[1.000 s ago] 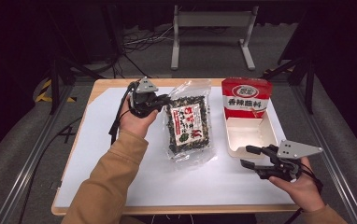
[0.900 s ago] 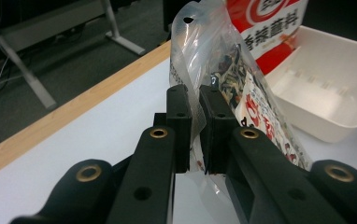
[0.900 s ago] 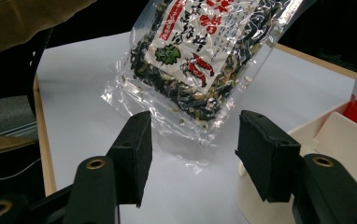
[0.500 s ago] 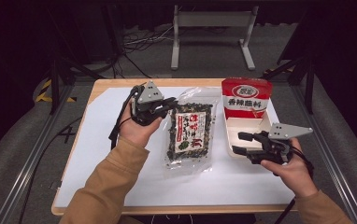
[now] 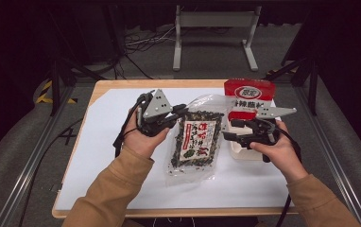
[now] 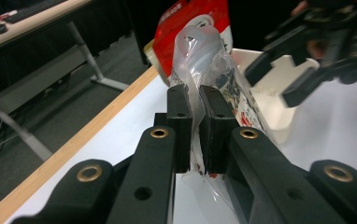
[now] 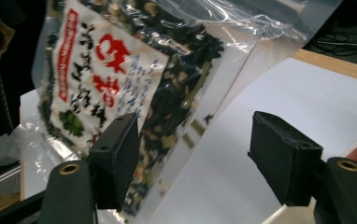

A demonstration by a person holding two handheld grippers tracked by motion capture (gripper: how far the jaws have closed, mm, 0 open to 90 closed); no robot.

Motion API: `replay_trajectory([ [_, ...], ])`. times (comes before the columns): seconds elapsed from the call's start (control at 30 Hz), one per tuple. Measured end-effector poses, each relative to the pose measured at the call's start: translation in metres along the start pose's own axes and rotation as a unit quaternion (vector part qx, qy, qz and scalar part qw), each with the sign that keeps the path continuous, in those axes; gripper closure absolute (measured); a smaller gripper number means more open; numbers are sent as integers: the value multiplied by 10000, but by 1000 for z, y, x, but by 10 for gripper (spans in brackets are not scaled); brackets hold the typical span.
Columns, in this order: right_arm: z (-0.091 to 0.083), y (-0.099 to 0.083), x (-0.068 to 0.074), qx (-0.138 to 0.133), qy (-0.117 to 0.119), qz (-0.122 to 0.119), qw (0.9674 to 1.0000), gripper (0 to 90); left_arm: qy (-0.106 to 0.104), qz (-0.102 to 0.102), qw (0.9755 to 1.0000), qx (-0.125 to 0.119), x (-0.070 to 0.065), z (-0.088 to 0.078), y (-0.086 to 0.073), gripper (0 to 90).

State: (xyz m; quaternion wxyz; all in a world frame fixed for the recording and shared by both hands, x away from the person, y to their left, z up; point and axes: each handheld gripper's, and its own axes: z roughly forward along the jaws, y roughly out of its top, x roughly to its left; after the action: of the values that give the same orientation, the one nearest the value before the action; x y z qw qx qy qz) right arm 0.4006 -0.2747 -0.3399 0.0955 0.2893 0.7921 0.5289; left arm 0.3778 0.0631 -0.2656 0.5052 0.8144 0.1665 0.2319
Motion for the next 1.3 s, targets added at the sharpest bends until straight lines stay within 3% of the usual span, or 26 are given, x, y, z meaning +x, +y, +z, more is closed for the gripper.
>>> replay_trajectory([
  [0.4,18,11,1,-72,456,-102,9989,319,-139,-53,9996,-230,-3,-7,1,838],
  [0.63,26,9,-3,0,725,12,9974,371,-194,-110,9993,-314,0,-9,-4,840],
  [0.9,25,12,0,-30,978,8,9952,536,-165,-195,9991,-346,2,-12,-9,840],
  [1.07,20,16,3,62,1263,37,9920,692,-94,-242,9989,-396,4,-17,-10,844],
  [1.17,17,19,6,202,1463,-168,9889,748,-23,-386,9979,-519,8,-23,-11,900],
  [1.3,13,20,13,96,1587,-437,9863,774,-23,-504,9971,-563,13,-26,-14,900],
])
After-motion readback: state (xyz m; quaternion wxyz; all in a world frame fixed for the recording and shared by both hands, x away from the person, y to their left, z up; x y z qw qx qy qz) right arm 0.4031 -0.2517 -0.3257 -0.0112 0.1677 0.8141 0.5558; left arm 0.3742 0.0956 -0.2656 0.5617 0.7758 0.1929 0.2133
